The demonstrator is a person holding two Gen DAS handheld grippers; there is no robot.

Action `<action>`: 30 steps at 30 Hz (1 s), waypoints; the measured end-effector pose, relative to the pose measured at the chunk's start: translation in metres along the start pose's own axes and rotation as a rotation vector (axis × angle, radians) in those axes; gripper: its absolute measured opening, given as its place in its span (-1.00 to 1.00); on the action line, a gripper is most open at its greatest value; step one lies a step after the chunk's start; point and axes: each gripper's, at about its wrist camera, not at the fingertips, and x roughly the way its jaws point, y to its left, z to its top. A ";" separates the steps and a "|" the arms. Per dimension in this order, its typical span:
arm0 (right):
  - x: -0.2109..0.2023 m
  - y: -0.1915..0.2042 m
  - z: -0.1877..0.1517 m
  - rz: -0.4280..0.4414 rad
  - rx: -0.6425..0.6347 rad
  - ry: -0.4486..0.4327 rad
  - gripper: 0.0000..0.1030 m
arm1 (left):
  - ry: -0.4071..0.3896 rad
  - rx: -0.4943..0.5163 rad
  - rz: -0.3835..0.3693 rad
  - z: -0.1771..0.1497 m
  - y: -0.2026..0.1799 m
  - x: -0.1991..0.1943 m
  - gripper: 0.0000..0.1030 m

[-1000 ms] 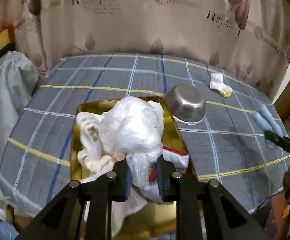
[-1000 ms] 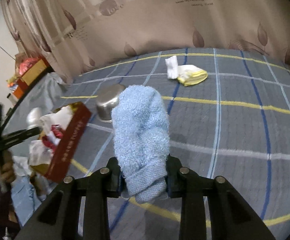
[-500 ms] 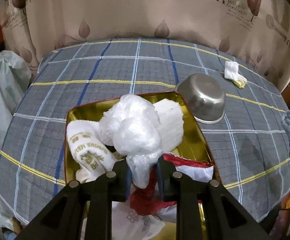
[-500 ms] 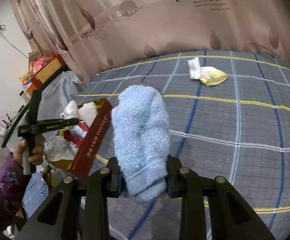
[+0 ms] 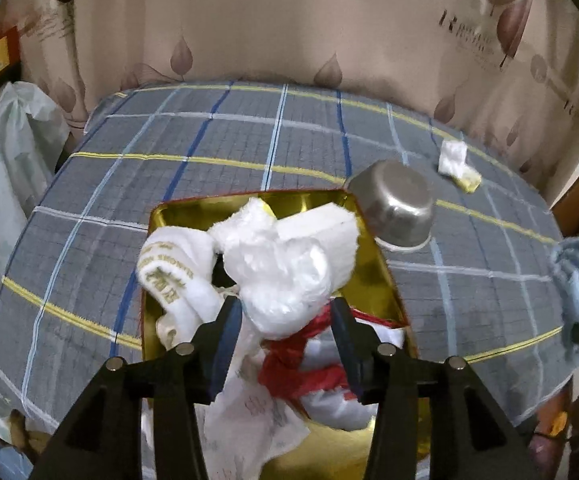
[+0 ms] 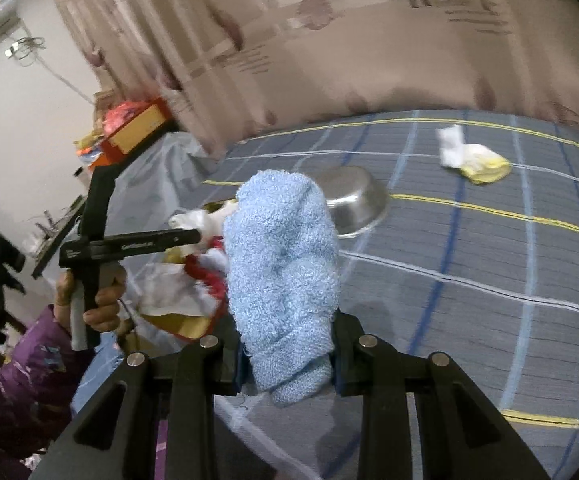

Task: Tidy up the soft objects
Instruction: 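Release the plastic bag into the tray with the left gripper while the right gripper grasps the blue fluffy towel, then lower the blue towel into the gold tray and open the right gripper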

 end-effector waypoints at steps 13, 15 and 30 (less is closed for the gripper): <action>0.084 0.085 0.013 0.196 -0.149 0.121 -0.45 | -0.162 -0.179 0.136 -0.046 -0.006 -0.089 -0.04; 0.101 0.093 0.012 0.200 -0.161 0.145 -0.45 | -0.187 -0.166 0.164 -0.058 -0.012 -0.098 -0.04; 0.168 0.113 -0.009 0.140 -0.224 0.241 -0.43 | -0.198 -0.242 0.209 -0.089 0.005 -0.098 -0.03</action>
